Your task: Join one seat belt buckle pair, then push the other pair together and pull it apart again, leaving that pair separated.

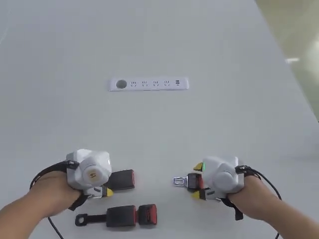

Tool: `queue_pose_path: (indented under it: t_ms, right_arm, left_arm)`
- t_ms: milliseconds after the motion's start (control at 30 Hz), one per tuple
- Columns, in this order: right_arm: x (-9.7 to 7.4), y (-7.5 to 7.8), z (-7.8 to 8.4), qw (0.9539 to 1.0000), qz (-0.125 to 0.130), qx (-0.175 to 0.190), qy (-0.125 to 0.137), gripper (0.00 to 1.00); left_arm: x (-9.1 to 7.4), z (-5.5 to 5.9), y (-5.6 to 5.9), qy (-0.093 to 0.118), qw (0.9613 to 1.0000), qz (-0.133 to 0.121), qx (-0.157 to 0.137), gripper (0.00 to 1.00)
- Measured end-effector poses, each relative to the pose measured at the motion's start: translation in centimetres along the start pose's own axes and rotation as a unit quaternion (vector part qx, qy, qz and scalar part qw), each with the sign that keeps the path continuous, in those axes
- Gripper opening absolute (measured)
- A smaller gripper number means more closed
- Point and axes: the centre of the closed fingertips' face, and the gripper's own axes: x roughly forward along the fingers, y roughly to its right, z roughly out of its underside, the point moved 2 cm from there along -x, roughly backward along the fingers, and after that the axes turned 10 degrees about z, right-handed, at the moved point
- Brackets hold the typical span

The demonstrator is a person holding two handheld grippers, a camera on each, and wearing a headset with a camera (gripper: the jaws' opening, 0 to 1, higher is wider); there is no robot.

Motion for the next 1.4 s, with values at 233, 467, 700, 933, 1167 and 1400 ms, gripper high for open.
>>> queue_pose_path:
  t_ms: [233,467,700,933,1167,1400]
  right_arm:
    - [-1.6,-0.9,-0.8,0.9990,0.032,0.019,0.024,0.55]
    - [-2.8,-3.0,-0.9,0.9967,0.048,0.042,0.050,0.61]
    - [-4.3,-4.9,-0.9,0.9946,0.061,0.066,0.052,0.70]
    - [-5.9,-5.6,-0.6,0.9911,0.078,0.091,0.057,0.75]
    - [-7.1,-5.9,-0.5,0.9869,0.094,0.114,0.064,0.81]
    - [-8.4,-6.5,-0.5,0.9829,0.111,0.131,0.066,0.92]
  left_arm:
    - [-2.2,0.8,1.2,0.031,0.9986,-0.034,-0.024,0.62]
    - [-4.2,2.5,2.3,0.072,0.9903,-0.086,-0.081,0.74]
    - [-6.2,3.9,4.5,0.092,0.9845,-0.106,-0.104,0.83]
    - [-7.8,6.9,7.6,0.092,0.9764,-0.119,-0.155,0.93]
    - [-8.5,8.5,10.5,0.091,0.9695,-0.122,-0.192,0.99]
    - [-9.5,9.3,12.3,0.105,0.9649,-0.123,-0.207,1.00]
